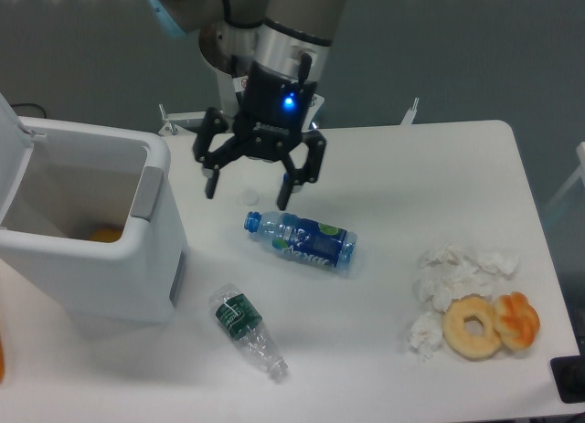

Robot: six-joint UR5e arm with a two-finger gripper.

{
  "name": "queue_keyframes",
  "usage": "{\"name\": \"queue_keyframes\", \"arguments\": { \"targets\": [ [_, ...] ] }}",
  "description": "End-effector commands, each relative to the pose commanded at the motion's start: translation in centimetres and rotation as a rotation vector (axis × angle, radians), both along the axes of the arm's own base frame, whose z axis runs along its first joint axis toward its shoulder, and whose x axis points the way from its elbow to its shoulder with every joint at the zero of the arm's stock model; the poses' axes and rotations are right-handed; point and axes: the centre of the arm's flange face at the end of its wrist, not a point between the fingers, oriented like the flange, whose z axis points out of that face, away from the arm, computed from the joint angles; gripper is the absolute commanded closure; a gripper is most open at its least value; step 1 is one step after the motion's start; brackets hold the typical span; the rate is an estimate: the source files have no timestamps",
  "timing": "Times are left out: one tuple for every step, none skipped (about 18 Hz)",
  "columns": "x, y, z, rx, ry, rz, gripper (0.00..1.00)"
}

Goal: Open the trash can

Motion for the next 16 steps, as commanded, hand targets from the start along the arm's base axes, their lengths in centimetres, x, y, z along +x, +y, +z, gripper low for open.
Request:
{"name": "queue_keyframes", "arguments": {
  "targets": [
    [-0.4,-0.3,0.0,-0.006,0.036,-0.029,0.0],
    [-0.9,-0.5,-0.1,-0.013,0.065,-0.049,0.0],
    [-1.5,-0.7,-0.3,-0.027,0.091,-0.061,0.0],
    [-1.9,-1.0,-0.5,-0.051,0.12,-0.068,0.0],
    [-2.2,-1.2,-0.7,-0.079,0.15,-0.078,0.0],
    [-2.6,-1.4,-1.0,-0.111,0.183,-0.089,0.0],
    [-2.9,-1.5,-1.3,-0.147,0.222,-0.116,0.0],
    [-3.4,-1.6,-2.0,-0.186,0.254,-0.141,0.0],
    [-3.6,-1.6,-2.1,-0.214,0.279,-0.164,0.0],
    [-3.9,-1.6,-2.6,-0.237,0.294,-0.182,0.0],
    [-4.3,-1.6,-3.0,-0.262,0.311,-0.192,0.0],
    [-4.6,-1.6,-3.1,-0.289,0.33,-0.197,0.0],
    [-4.9,-1.6,-3.4,-0.314,0.345,-0.208,0.0],
    [-5.3,-1.5,-4.1,-0.338,0.356,-0.227,0.0],
    [-5.5,-1.6,-4.3,-0.362,0.376,-0.249,0.0],
    [-5.5,-1.8,-4.9,-0.393,0.396,-0.274,0.0]
  ]
}}
